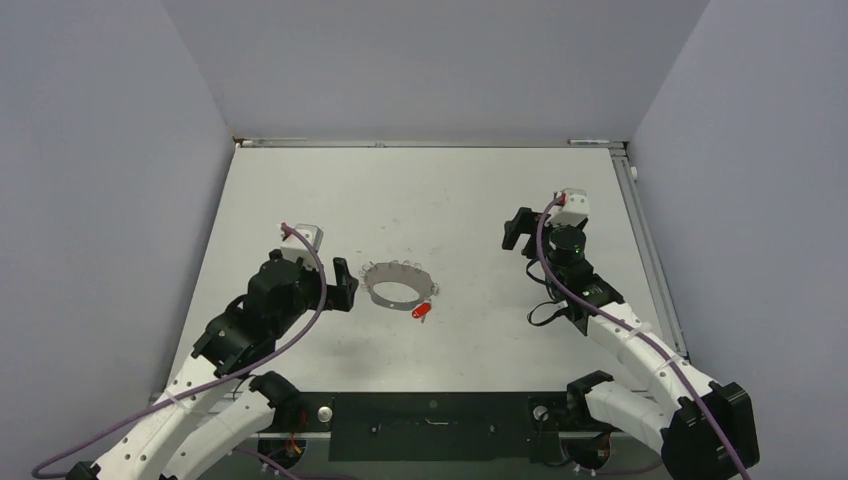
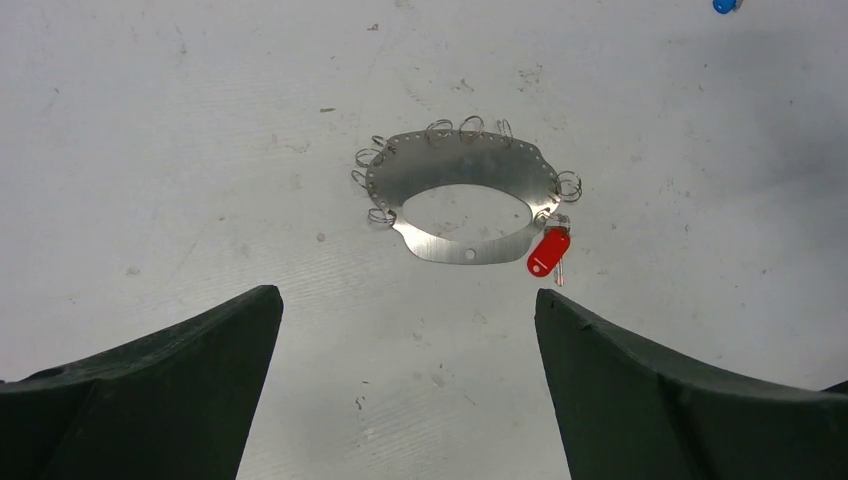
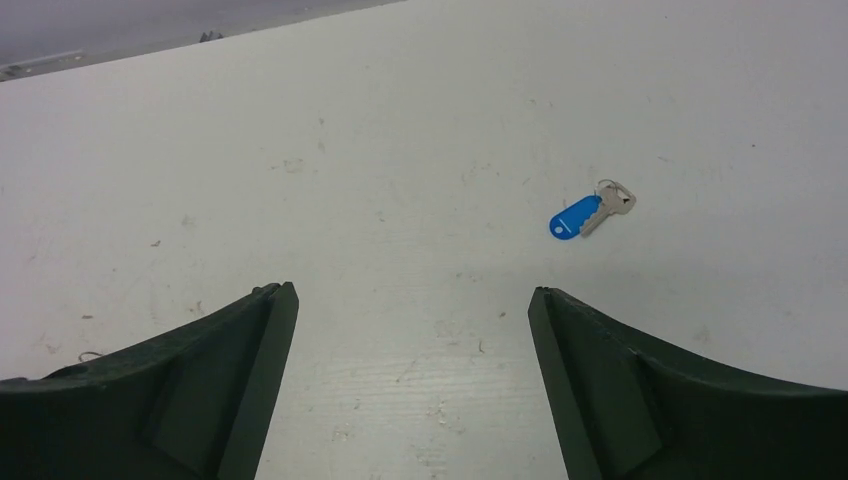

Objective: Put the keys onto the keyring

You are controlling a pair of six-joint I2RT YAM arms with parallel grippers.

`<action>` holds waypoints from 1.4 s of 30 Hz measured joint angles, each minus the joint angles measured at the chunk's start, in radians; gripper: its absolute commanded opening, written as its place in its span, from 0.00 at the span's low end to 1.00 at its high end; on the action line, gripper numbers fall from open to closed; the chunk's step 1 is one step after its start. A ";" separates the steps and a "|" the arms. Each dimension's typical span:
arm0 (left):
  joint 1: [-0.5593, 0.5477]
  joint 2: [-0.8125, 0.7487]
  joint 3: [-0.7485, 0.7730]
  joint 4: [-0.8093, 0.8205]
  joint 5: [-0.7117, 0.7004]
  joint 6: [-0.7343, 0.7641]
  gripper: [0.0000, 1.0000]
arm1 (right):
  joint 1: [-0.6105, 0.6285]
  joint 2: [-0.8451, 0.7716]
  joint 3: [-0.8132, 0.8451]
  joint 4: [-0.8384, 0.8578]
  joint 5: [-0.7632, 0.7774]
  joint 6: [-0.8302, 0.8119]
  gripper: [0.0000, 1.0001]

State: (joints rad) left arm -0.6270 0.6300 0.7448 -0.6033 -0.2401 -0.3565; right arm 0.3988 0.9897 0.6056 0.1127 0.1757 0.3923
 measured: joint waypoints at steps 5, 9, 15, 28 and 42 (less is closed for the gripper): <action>0.007 0.026 0.000 0.000 0.023 0.000 0.96 | 0.000 0.010 0.000 -0.032 0.015 0.005 0.97; 0.007 0.039 0.000 0.000 0.055 0.002 0.96 | 0.000 0.010 0.003 -0.047 -0.009 -0.005 0.97; 0.007 0.061 0.000 0.001 0.107 0.005 0.96 | 0.000 0.029 0.053 -0.133 -0.119 -0.021 0.92; 0.009 0.158 0.000 0.001 0.184 0.024 0.85 | 0.186 0.051 0.032 -0.183 -0.424 0.053 0.72; 0.009 0.122 0.000 -0.003 0.169 0.026 0.78 | 0.297 0.355 0.095 -0.119 -0.491 0.071 0.58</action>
State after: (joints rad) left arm -0.6178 0.7517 0.7448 -0.6067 -0.0715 -0.3305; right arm 0.6956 1.3445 0.7010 -0.0059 -0.3157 0.4637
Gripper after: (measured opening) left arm 0.787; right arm 0.587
